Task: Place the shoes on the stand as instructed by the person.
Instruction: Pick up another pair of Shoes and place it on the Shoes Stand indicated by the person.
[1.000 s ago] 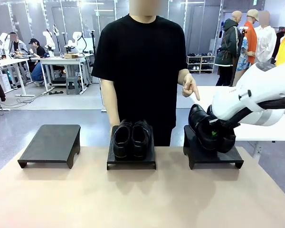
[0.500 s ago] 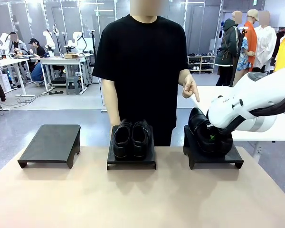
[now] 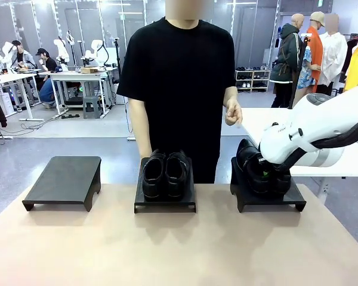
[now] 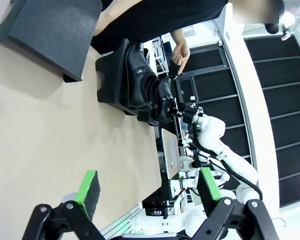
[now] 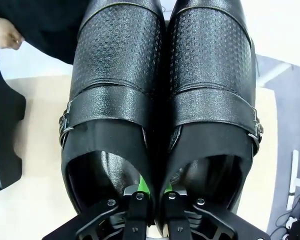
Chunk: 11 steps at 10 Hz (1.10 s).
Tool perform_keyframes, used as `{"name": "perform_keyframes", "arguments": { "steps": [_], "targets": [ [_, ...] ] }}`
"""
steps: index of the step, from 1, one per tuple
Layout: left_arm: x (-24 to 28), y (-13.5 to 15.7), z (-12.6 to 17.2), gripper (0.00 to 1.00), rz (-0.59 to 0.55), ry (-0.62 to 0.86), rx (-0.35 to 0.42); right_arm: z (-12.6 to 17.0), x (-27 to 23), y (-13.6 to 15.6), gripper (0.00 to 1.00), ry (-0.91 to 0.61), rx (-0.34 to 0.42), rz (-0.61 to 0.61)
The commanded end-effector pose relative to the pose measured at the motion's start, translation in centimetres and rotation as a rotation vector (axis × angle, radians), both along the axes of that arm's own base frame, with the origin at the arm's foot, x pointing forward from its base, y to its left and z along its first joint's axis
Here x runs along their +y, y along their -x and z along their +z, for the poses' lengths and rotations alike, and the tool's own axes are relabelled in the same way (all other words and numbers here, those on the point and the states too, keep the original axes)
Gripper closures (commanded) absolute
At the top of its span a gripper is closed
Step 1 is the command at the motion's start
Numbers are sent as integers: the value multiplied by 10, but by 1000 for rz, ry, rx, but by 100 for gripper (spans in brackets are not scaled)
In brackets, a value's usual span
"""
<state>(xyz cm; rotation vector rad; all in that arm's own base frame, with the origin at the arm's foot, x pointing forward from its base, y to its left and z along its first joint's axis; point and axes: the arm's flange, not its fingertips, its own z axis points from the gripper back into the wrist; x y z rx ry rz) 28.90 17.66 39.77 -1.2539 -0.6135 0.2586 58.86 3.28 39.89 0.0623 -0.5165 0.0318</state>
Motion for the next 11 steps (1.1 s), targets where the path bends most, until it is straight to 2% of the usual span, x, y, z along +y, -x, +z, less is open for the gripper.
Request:
{"name": "perform_keyframes", "arguments": {
  "steps": [1,4,5,7,8,9,11],
  "targets": [
    [-1,-1,6,0,4,24,0,-2,6,-7,92,13,-6,-47],
    [-1,-1,6,0,4,24,0,9,4,-4,21,-15,-5,-50],
    [-1,-1,6,0,4,24,0,12,3,-3,0,-13,-7,-52],
    [-1,-1,6,0,4,24,0,25,-1,2,0,-35,-14,-56],
    [-1,-1,6,0,4,24,0,26,-1,4,12,-28,-2,-51],
    [-1,-1,6,0,4,24,0,26,0,4,2,-25,0,-50],
    [-1,-1,6,0,4,24,0,24,0,4,0,-28,1,-53]
  ]
}}
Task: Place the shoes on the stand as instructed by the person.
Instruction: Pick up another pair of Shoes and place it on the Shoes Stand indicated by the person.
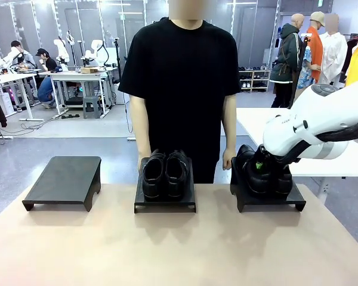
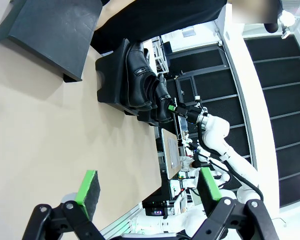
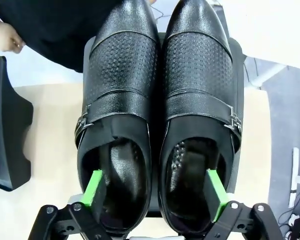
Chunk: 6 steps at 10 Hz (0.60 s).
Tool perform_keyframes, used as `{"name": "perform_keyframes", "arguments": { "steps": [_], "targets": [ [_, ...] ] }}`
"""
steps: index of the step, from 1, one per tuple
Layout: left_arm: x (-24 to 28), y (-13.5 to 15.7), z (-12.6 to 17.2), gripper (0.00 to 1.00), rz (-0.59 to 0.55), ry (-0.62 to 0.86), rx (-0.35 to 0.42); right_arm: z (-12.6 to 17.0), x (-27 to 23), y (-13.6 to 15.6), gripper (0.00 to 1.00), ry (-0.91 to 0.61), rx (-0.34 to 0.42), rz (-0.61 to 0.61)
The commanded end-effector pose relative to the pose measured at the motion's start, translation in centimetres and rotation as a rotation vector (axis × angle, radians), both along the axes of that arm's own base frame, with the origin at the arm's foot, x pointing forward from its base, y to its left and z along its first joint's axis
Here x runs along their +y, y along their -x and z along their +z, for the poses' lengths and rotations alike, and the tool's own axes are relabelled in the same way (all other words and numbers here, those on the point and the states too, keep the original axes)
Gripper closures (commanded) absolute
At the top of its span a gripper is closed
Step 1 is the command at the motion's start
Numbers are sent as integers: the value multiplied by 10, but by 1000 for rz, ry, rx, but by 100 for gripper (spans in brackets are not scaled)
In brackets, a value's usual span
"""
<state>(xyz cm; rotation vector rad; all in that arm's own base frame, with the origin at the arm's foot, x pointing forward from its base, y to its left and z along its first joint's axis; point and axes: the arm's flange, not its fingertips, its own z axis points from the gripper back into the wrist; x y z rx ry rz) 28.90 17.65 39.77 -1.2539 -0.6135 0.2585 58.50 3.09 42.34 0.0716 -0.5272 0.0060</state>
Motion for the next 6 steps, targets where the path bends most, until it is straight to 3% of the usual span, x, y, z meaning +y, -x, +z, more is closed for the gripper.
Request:
{"name": "perform_keyframes", "arguments": {
  "steps": [1,6],
  "targets": [
    [-1,-1,6,0,4,24,0,1,1,0,0,-17,2,-42],
    [-1,-1,6,0,4,24,0,0,0,0,0,0,0,0]
  ]
}}
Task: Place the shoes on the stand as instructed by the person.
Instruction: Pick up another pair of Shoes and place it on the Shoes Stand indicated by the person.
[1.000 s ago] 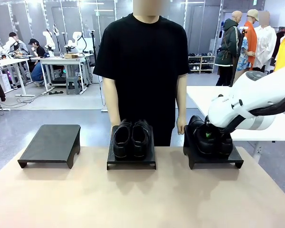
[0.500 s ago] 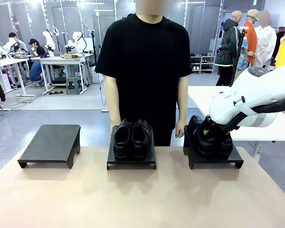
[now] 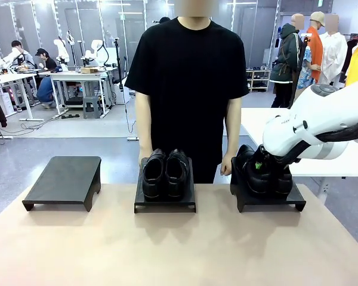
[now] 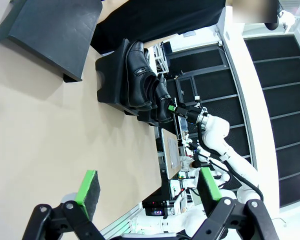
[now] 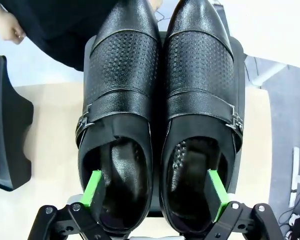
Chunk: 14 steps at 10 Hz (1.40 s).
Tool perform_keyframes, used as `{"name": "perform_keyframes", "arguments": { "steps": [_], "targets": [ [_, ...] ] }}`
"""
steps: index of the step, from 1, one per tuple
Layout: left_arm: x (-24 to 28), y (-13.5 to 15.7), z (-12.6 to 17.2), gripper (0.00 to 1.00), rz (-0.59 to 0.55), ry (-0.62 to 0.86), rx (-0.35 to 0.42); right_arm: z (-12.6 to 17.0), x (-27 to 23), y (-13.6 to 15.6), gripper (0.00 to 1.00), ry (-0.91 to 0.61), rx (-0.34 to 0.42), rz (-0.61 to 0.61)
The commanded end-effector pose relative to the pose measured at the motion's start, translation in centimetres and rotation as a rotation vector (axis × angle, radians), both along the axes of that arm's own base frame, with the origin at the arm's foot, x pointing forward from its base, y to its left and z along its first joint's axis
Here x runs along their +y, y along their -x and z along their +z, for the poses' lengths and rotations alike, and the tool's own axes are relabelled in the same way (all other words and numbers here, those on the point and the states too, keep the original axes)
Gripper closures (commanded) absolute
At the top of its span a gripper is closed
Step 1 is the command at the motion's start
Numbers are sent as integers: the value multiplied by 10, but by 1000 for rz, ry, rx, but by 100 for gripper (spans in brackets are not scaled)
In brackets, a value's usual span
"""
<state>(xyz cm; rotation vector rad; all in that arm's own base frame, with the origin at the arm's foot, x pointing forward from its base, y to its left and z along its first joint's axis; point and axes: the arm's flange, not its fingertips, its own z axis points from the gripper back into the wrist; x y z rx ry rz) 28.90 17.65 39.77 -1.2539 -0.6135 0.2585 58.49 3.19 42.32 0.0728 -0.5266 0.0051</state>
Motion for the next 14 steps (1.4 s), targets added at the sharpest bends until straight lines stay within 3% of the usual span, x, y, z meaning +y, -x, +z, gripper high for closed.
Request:
{"name": "perform_keyframes", "arguments": {
  "steps": [1,8,11,14],
  "targets": [
    [-1,-1,6,0,4,24,0,0,-1,0,0,1,-1,1],
    [-1,-1,6,0,4,24,0,0,0,0,0,0,0,0],
    [-1,-1,6,0,4,24,0,53,-10,44,0,-100,-64,27],
    [-1,-1,6,0,4,24,0,95,-39,103,0,-269,-22,88]
  ]
}}
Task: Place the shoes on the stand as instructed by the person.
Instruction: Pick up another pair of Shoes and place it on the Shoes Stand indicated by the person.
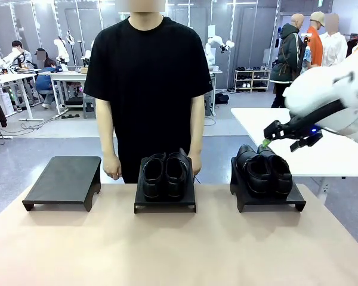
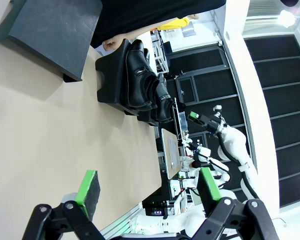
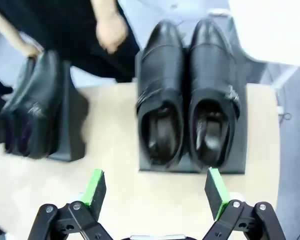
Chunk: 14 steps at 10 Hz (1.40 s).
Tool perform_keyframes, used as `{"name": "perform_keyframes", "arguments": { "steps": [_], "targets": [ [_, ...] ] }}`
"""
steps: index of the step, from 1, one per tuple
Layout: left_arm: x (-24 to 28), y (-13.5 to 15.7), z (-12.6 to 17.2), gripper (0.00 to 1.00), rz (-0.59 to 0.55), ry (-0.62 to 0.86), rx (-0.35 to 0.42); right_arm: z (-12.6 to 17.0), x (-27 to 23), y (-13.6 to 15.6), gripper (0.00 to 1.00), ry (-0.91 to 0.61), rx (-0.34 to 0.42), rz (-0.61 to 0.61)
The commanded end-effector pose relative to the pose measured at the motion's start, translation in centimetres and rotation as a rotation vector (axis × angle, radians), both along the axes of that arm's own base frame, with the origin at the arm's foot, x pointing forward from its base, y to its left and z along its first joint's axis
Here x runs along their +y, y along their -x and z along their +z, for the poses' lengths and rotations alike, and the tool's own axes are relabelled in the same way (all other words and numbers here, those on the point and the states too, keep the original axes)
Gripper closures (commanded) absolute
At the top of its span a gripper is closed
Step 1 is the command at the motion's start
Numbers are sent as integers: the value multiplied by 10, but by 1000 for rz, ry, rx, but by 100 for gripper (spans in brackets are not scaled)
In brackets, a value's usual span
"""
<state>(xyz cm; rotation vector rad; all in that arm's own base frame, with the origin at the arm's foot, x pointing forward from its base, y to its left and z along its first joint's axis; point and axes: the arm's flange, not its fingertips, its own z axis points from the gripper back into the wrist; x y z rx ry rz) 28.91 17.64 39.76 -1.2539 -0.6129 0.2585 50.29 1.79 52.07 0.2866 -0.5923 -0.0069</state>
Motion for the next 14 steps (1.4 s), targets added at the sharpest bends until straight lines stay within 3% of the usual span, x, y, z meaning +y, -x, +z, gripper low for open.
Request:
{"name": "perform_keyframes", "arguments": {
  "steps": [1,2,4,8,11,14],
  "targets": [
    [-1,-1,6,0,4,24,0,3,-41,40,0,-143,99,99],
    [-1,-1,6,0,4,24,0,7,-64,61,0,-265,146,145],
    [-1,-1,6,0,4,24,0,1,-111,106,0,-512,162,220],
    [-1,-1,6,0,4,24,0,-62,-232,214,0,-961,213,397],
    [-1,-1,6,0,4,24,0,-122,-278,271,0,-1087,153,310],
    [-1,-1,6,0,4,24,0,-142,-278,285,0,-1085,152,287]
  ]
}}
